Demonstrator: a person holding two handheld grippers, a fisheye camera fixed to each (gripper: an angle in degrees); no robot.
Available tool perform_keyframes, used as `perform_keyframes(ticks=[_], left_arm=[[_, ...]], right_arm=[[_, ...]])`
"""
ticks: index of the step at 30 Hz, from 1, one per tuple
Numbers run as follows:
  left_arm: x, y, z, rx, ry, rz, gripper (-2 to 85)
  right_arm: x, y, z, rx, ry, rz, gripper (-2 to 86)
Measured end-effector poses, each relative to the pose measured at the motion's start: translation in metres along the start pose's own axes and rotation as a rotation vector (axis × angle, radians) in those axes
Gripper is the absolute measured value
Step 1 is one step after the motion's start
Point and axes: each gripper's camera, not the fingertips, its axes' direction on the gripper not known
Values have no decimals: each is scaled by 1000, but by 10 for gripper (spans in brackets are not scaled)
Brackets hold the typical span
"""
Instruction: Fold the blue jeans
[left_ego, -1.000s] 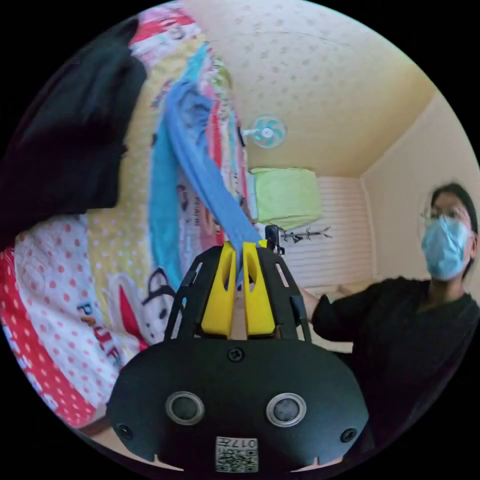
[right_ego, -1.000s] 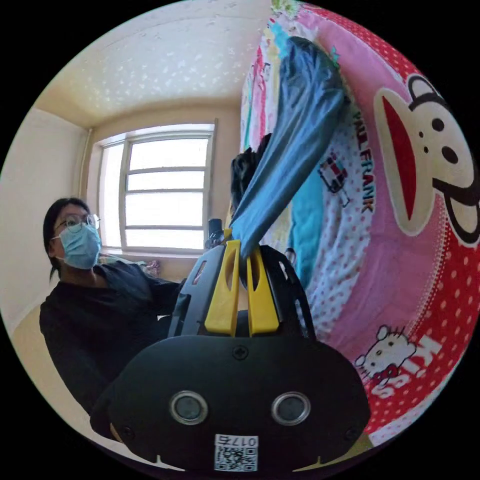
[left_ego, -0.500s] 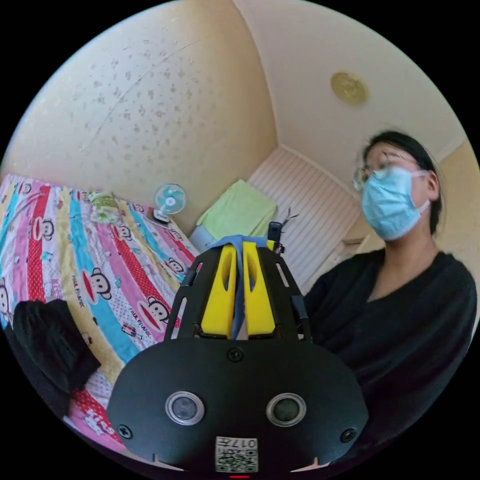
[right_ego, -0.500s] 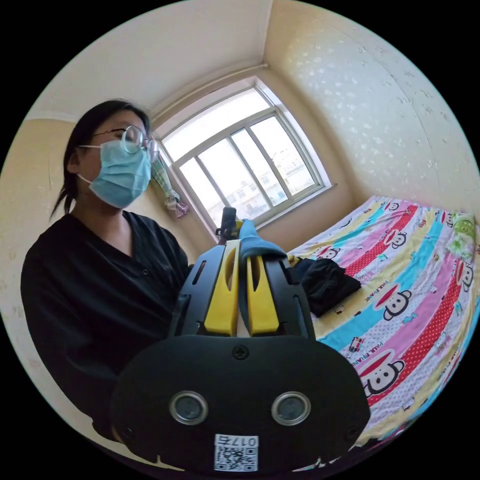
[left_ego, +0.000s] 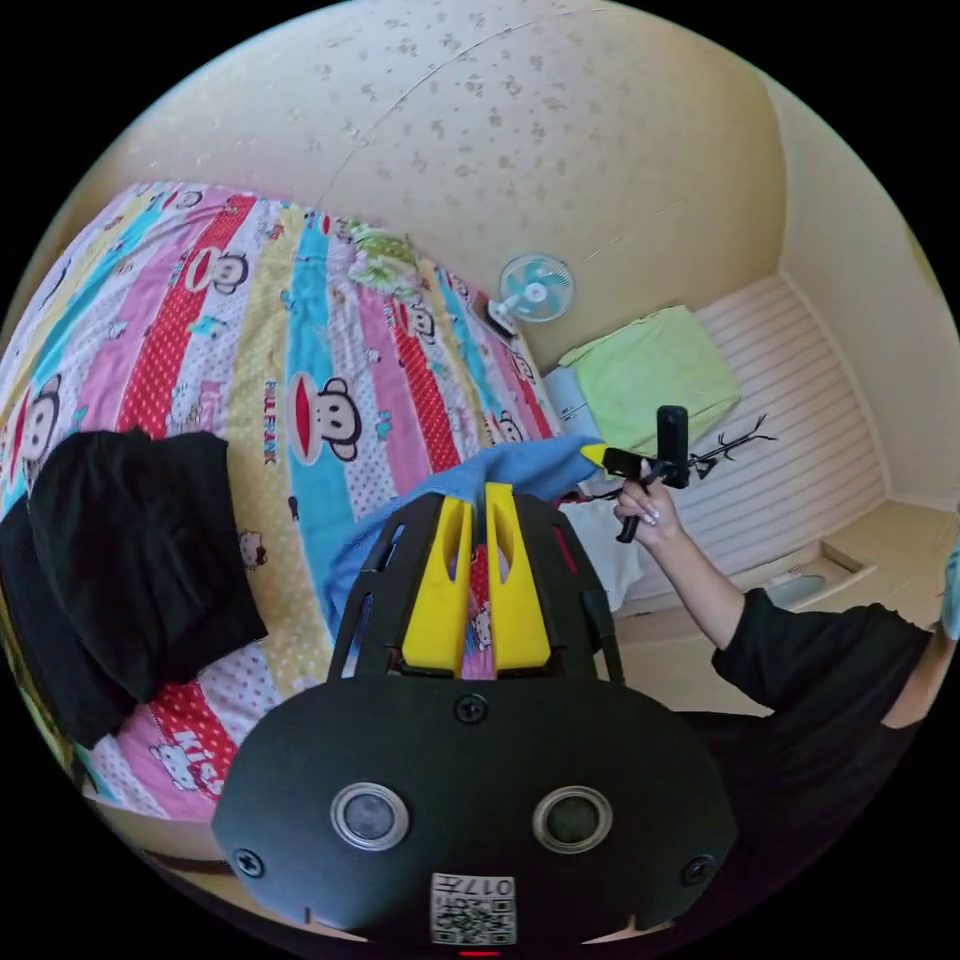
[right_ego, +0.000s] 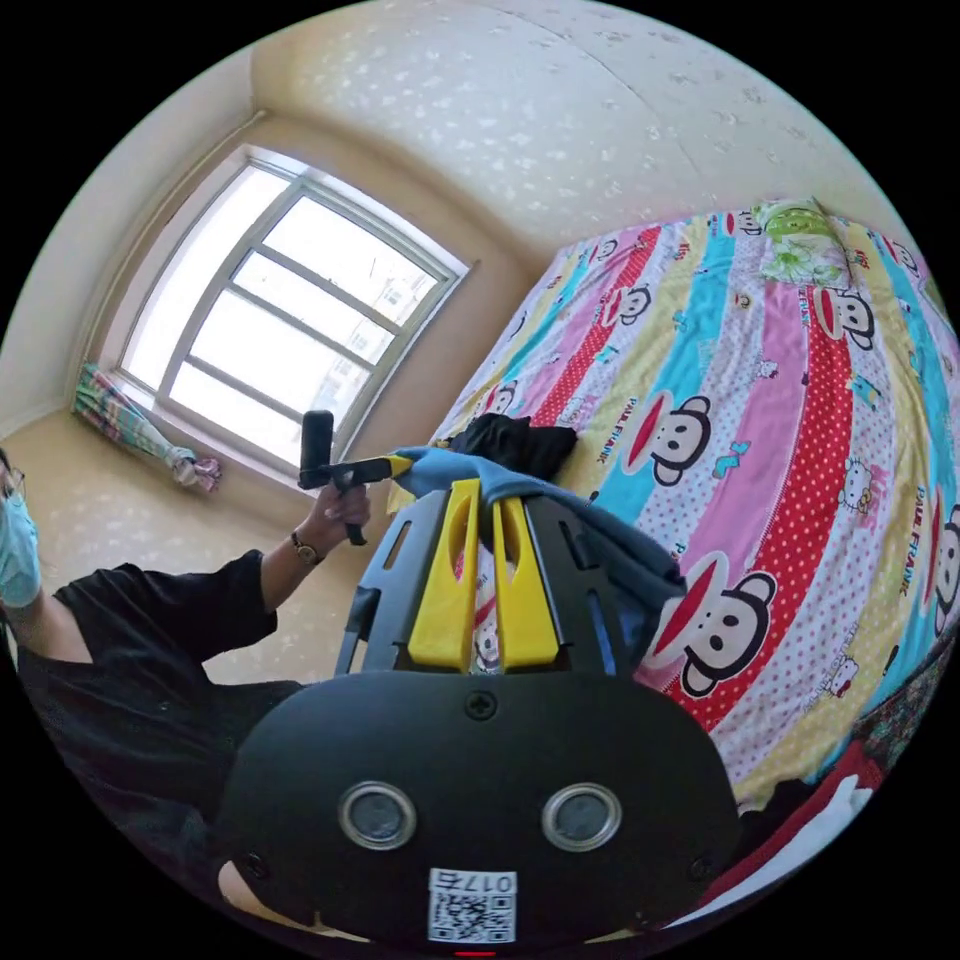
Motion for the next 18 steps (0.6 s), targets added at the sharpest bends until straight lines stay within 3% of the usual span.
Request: perform_keyframes(ticks=[5,7,10,13,18], left_arm=[[-72,99,78,-154,-27,-214,67],[-103,141,104,-257,-47,-342,106],[-143,190,115,-286,-38,-515,129],[-169,186,110,-207,-8,-575,132],[-223,118,140,-156,-42,-566,140]], right_arm=[[49,112,61,-175,24,213,43],[89,183,86,-294,-17,445,69],[119,240,82,-249,-82,657,95],[140,236,69,-125,-117,727,124],[172,177,98,-105,-138,689,168]])
